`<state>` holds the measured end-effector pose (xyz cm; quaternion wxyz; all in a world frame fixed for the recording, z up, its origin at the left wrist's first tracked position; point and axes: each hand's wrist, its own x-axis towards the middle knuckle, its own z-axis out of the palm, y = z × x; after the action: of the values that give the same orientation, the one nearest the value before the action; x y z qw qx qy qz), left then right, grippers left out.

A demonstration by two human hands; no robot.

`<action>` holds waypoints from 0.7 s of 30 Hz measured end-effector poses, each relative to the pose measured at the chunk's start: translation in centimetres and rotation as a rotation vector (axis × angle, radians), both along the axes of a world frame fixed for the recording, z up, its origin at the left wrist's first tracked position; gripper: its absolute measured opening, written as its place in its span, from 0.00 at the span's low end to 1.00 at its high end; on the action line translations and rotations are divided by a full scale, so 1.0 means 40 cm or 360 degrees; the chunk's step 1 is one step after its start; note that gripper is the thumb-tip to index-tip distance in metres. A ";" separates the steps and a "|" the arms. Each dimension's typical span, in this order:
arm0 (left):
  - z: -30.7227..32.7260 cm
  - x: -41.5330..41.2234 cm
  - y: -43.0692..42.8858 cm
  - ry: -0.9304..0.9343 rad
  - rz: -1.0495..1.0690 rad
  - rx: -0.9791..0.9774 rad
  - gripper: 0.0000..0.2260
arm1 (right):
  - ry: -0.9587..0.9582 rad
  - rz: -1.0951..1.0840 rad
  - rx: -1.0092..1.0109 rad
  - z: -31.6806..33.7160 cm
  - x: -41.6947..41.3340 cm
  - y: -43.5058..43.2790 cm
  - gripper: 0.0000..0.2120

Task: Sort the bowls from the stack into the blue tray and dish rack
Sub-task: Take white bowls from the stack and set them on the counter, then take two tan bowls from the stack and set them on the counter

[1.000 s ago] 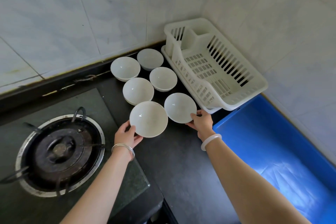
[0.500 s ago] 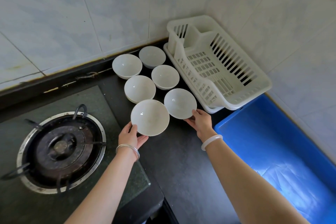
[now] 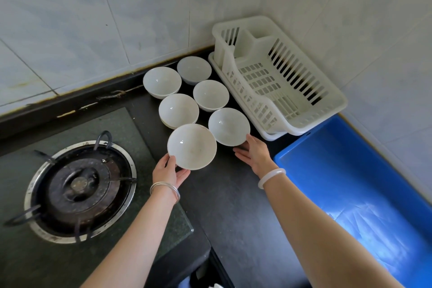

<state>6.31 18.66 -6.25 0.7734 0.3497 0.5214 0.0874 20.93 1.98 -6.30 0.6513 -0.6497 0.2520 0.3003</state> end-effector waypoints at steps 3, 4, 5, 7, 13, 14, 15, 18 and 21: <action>0.010 -0.013 -0.024 0.0032 -0.0036 0.0001 0.16 | -0.0058 0.0106 -0.0065 0.017 -0.019 -0.028 0.19; 0.011 -0.020 -0.037 0.0064 -0.0063 -0.0011 0.17 | -0.0097 0.0133 -0.0105 0.023 -0.028 -0.043 0.19; 0.012 -0.028 -0.053 0.0100 -0.0111 -0.0019 0.18 | -0.0137 0.0155 -0.0145 0.030 -0.039 -0.061 0.19; 0.015 -0.048 -0.092 0.0132 -0.0262 -0.0030 0.19 | -0.0219 0.0201 -0.0219 0.047 -0.069 -0.106 0.18; 0.023 -0.094 -0.267 0.0106 -0.0972 0.0206 0.16 | -0.0487 0.0356 -0.0543 0.112 -0.216 -0.305 0.12; 0.025 -0.101 -0.302 0.0087 -0.1093 0.0258 0.15 | -0.0524 0.0356 -0.0592 0.124 -0.249 -0.346 0.10; 0.029 -0.108 -0.340 0.0062 -0.1211 0.0306 0.14 | -0.0561 0.0345 -0.0642 0.136 -0.284 -0.389 0.08; 0.044 -0.136 -0.457 -0.0008 -0.1576 0.0471 0.12 | -0.0639 0.0286 -0.0896 0.161 -0.388 -0.520 0.08; 0.069 -0.175 -0.576 -0.0124 -0.1909 0.0651 0.11 | -0.0608 0.0198 -0.1257 0.171 -0.496 -0.649 0.07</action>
<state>-0.67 -4.38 -3.49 0.6239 0.7183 0.1790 -0.2505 1.10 -23.99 0.52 0.3687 -0.9065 0.1830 0.0940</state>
